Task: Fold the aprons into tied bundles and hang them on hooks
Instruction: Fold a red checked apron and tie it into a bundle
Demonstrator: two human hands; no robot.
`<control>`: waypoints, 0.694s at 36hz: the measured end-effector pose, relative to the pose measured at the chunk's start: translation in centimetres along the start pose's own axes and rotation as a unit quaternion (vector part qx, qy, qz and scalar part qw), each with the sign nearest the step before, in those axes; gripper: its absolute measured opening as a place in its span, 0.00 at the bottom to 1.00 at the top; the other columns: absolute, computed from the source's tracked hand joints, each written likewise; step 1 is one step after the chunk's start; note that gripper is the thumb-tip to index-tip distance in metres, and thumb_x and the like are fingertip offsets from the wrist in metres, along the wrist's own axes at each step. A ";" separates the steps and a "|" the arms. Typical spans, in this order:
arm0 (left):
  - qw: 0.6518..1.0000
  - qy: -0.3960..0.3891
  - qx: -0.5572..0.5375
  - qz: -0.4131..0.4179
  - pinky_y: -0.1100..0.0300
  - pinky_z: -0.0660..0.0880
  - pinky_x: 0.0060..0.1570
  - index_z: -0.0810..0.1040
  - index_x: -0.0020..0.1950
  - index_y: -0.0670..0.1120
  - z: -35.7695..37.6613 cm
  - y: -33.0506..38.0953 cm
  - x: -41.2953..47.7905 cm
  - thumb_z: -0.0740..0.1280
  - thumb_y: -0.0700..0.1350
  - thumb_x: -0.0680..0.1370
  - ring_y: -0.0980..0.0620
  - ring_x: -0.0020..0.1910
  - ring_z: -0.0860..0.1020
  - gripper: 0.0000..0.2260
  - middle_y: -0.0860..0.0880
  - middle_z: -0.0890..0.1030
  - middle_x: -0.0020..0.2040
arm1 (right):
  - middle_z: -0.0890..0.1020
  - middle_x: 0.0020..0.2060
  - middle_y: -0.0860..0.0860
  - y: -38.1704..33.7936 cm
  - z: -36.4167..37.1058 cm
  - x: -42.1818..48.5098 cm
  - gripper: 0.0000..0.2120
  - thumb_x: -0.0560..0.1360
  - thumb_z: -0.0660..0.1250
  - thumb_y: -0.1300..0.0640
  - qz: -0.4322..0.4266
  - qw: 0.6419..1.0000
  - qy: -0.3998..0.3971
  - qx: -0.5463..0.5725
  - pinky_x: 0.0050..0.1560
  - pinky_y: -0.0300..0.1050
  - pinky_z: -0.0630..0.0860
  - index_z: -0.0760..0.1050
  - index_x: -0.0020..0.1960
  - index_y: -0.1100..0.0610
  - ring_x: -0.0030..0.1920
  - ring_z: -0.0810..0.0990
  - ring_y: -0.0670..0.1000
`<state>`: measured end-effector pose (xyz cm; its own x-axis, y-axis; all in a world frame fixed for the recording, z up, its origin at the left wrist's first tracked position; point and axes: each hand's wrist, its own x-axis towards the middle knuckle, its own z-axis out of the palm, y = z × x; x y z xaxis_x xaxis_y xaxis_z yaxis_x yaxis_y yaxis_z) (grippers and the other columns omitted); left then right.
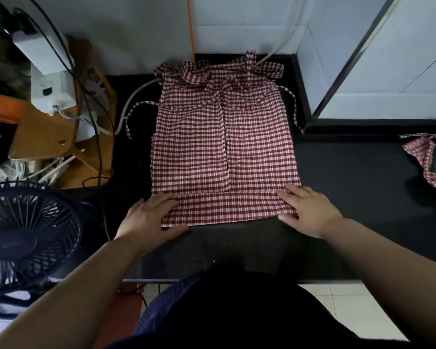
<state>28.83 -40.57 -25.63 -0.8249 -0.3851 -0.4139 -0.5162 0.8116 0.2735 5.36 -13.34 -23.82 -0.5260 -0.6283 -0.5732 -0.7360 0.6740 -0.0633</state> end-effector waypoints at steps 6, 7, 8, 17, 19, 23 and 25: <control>0.999 0.023 -0.043 -0.008 0.54 0.57 0.73 0.66 0.74 0.56 -0.5 0.7 -0.7 0.66 0.61 0.68 0.54 0.74 0.61 0.34 0.56 0.63 0.75 | 0.72 0.68 0.46 -0.1 -0.6 -0.5 0.20 0.81 0.53 0.46 0.004 0.995 0.061 0.077 0.68 0.49 0.61 0.67 0.71 0.48 0.68 0.69 0.51; 0.998 0.032 -0.059 -0.013 0.55 0.59 0.72 0.68 0.72 0.56 -0.7 0.9 -0.9 0.68 0.55 0.70 0.54 0.73 0.63 0.30 0.56 0.65 0.74 | 0.77 0.62 0.47 0.0 -0.7 -0.7 0.18 0.81 0.54 0.45 0.010 0.994 0.065 0.093 0.65 0.48 0.65 0.71 0.67 0.49 0.62 0.74 0.51; 0.997 0.034 -0.067 -0.020 0.56 0.62 0.70 0.70 0.71 0.56 -0.9 1.1 -1.1 0.69 0.49 0.72 0.54 0.71 0.66 0.27 0.56 0.68 0.73 | 0.80 0.54 0.47 0.1 -0.7 -1.0 0.17 0.80 0.55 0.45 0.019 0.992 0.065 0.105 0.59 0.47 0.70 0.74 0.62 0.50 0.55 0.77 0.51; 0.938 0.074 -0.311 -0.134 0.68 0.70 0.41 0.79 0.45 0.53 -0.8 1.0 -3.1 0.72 0.41 0.74 0.55 0.47 0.78 0.07 0.55 0.81 0.46 | 0.79 0.49 0.45 0.6 0.4 -3.1 0.14 0.75 0.65 0.42 0.049 0.963 0.010 0.263 0.51 0.42 0.73 0.76 0.54 0.50 0.50 0.77 0.47; 0.907 0.057 -0.388 -0.153 0.69 0.70 0.42 0.81 0.47 0.49 -0.3 1.0 -4.0 0.73 0.40 0.73 0.54 0.48 0.79 0.05 0.53 0.82 0.46 | 0.79 0.50 0.44 0.8 0.8 -4.0 0.11 0.74 0.69 0.47 0.042 0.949 -0.021 0.311 0.50 0.39 0.71 0.76 0.54 0.48 0.51 0.77 0.46; 0.873 0.070 -0.439 -0.200 0.64 0.72 0.42 0.81 0.50 0.47 0.8 1.2 -5.4 0.72 0.46 0.74 0.53 0.46 0.80 0.06 0.50 0.82 0.45 | 0.80 0.48 0.47 1.4 1.5 -5.3 0.10 0.71 0.70 0.58 0.063 0.942 -0.061 0.323 0.49 0.41 0.72 0.76 0.51 0.50 0.50 0.77 0.47; 0.871 0.086 -0.432 -0.218 0.62 0.72 0.42 0.80 0.49 0.48 1.7 1.5 -6.0 0.70 0.49 0.76 0.53 0.46 0.80 0.05 0.51 0.82 0.45 | 0.80 0.47 0.48 1.6 2.3 -5.9 0.10 0.71 0.70 0.60 0.081 0.936 -0.043 0.339 0.44 0.40 0.72 0.75 0.50 0.51 0.48 0.77 0.48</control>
<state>33.41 -36.28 -24.14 -0.4903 -0.6952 -0.5257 -0.7088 -0.0330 0.7046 8.25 -7.72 -22.41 -0.5493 -0.4821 -0.6825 -0.1940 0.8681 -0.4570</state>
